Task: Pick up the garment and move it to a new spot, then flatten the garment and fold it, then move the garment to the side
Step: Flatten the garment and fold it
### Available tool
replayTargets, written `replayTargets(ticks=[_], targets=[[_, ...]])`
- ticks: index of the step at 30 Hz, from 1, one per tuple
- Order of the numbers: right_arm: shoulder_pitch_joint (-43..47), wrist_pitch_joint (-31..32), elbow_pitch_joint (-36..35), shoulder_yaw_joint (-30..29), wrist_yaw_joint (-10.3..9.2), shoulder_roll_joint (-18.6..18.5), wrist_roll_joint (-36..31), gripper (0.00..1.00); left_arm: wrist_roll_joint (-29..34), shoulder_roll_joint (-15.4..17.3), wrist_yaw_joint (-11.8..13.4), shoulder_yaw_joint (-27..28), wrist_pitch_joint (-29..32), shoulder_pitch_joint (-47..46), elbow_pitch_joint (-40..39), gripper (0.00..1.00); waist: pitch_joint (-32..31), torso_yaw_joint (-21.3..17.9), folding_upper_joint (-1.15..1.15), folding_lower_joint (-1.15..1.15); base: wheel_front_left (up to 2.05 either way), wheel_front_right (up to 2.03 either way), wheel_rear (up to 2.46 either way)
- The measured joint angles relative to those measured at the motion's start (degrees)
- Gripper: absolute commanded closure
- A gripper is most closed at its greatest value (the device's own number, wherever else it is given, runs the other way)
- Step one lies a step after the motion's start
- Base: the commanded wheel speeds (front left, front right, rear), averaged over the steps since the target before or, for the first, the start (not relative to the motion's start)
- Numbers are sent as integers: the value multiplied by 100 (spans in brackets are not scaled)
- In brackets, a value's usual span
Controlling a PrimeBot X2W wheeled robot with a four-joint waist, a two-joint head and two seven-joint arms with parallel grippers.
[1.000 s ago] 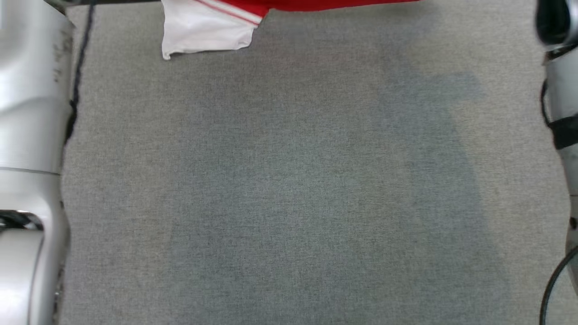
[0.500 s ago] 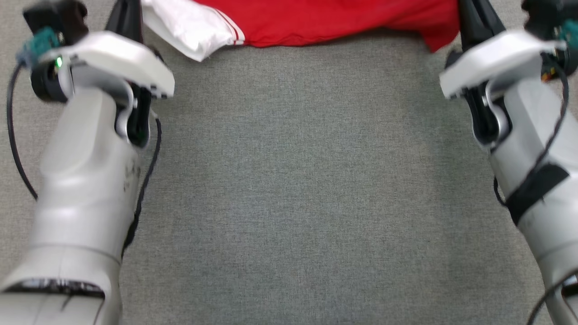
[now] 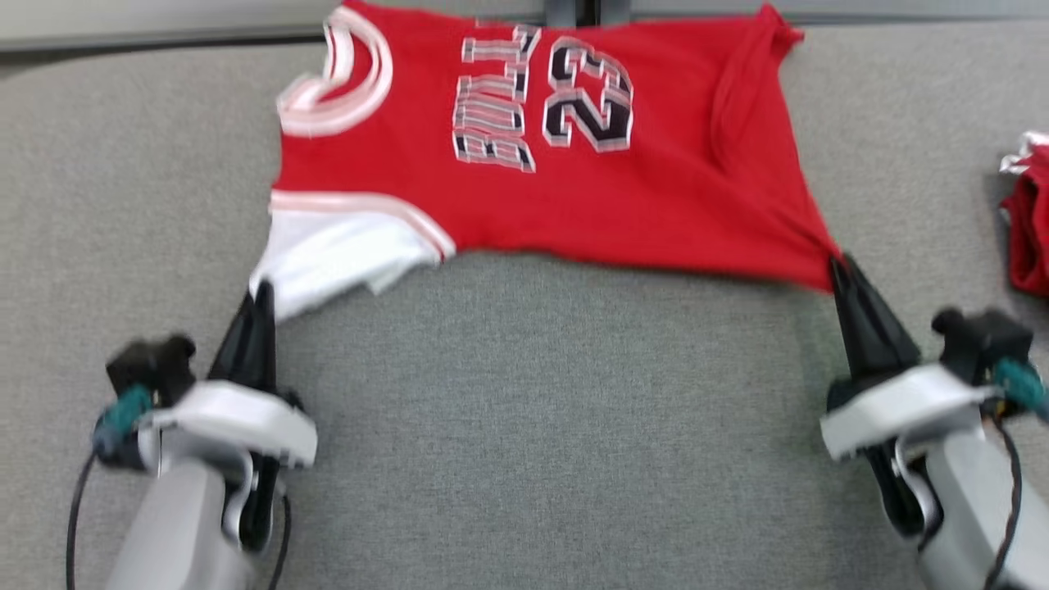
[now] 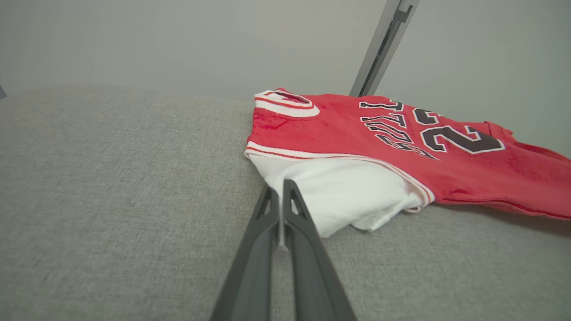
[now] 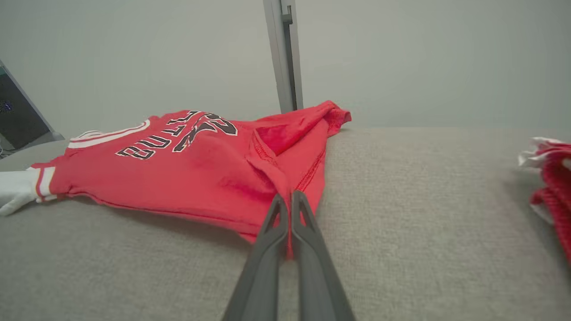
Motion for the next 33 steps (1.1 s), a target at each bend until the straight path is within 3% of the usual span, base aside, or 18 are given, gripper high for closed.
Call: replayTargets(ticks=[5,11,19,26,33], targets=[[1350,363,-975,-501,0,75,-390,100,127,171,253,-124,527,1403,-1361,100,-549,17,0,0,0,0,0],[2809,1163,-2457,-1112,0,416,-668,100,126,374,638,-127,1519,2782,-3306,100,-1015,64,0,0,0,0,0],[4100,2182,-3939,-1801,-1,842,-760,100,111,461,1085,-125,2566,3943,-5320,100,-1327,70,0,0,0,0,0],[4259,2536,-4140,-1926,0,992,-744,100,29,476,1185,-172,2959,4064,-5671,100,-1271,11,0,0,0,0,0],[3708,2666,-3716,-1922,-1,1068,-631,100,-235,471,1005,-210,3073,3377,-5116,100,-932,-44,0,0,0,0,0]])
